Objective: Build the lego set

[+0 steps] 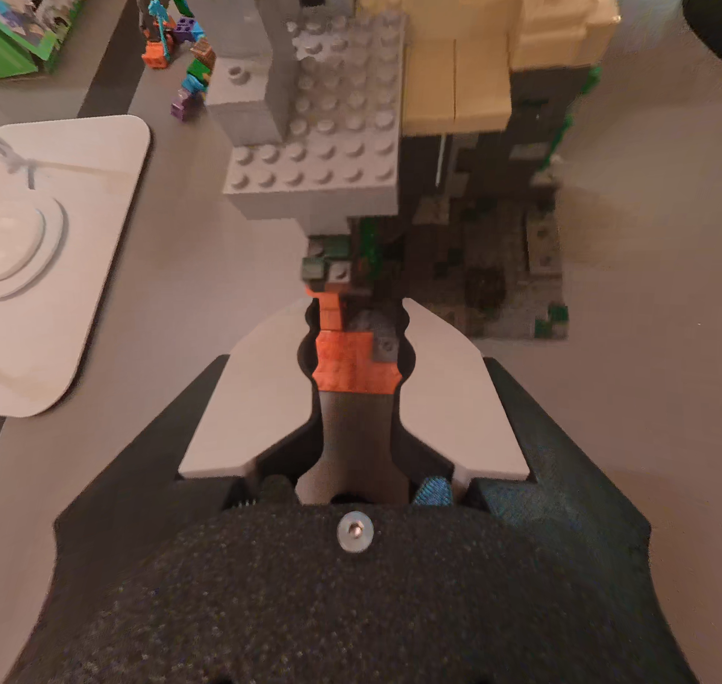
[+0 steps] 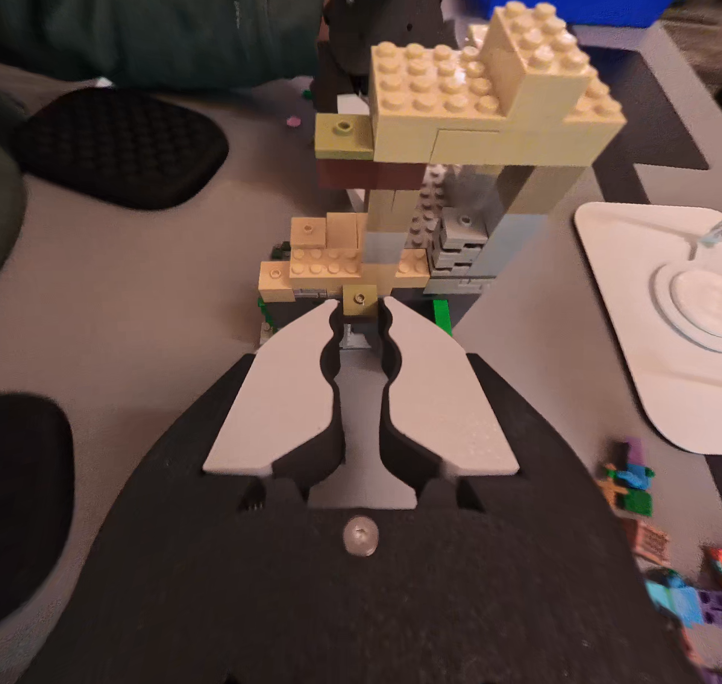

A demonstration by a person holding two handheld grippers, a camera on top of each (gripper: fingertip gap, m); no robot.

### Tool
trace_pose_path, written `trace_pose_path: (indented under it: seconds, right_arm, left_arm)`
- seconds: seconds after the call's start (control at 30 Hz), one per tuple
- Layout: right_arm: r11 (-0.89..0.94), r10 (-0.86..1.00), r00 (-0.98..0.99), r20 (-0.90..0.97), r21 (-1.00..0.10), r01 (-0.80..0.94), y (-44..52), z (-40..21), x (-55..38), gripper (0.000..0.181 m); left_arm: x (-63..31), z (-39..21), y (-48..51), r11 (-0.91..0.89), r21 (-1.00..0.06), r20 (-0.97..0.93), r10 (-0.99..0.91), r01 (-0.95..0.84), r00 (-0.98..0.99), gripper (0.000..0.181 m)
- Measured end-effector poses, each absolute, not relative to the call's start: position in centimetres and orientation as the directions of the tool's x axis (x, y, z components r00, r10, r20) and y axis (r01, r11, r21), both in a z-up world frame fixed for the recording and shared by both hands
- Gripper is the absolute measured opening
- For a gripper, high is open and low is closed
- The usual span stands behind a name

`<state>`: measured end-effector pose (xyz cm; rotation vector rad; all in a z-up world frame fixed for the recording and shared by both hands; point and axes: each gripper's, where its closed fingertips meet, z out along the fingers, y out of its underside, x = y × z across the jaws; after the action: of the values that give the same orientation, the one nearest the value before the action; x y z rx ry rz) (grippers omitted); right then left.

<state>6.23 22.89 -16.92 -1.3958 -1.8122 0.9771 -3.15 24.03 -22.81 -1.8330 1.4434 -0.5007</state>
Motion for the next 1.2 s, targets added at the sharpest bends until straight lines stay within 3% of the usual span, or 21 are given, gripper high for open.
trace_pose_path:
  seconds: [0.2, 0.5, 0.73, 0.9, 0.97, 1.1, 1.2]
  right_arm:
    - [0.126, 0.944, -0.323, -0.069, -0.827, 0.547, 25.8, -17.0, 7.2, 0.017]
    - [0.016, 0.964, -0.237, -0.122, -0.861, 0.509, 26.5, -15.7, 7.8, 0.024]
    - [-0.121, 0.981, 0.190, -0.036, -0.881, 0.458, 25.1, -16.0, 8.9, 0.050]
    - [-0.189, 0.907, 0.420, 0.017, -0.876, 0.443, 26.0, -19.9, 7.3, 0.054]
    - [-0.204, 0.901, 0.434, 0.014, -0.869, 0.451, 26.7, -20.8, 6.0, 0.053]
    - [-0.142, 0.913, 0.399, 0.087, -0.848, 0.510, 28.9, -21.5, 5.0, 0.019]
    - [-0.071, 0.969, 0.240, 0.061, -0.859, 0.507, 29.6, -21.5, 4.5, 0.019]
  left_arm:
    - [-2.3, -20.9, 25.2, -0.143, -0.851, -0.086, -0.912, -0.506, 0.401, 0.052]
    - [0.4, -21.8, 27.1, -0.165, -0.864, -0.114, -0.857, -0.476, 0.502, 0.028]
    - [-1.5, -21.8, 27.4, -0.354, -0.863, -0.057, -0.640, -0.360, 0.766, 0.026]
    - [-2.9, -21.9, 27.2, -0.430, -0.856, -0.069, -0.454, -0.286, 0.888, 0.026]
    - [-3.1, -21.8, 27.1, -0.436, -0.860, -0.061, -0.426, -0.264, 0.903, 0.026]
    - [-2.8, -21.8, 26.6, -0.434, -0.861, -0.058, -0.434, -0.265, 0.899, 0.025]
    - [-2.6, -21.8, 25.7, -0.430, -0.858, -0.050, -0.476, -0.282, 0.878, 0.030]
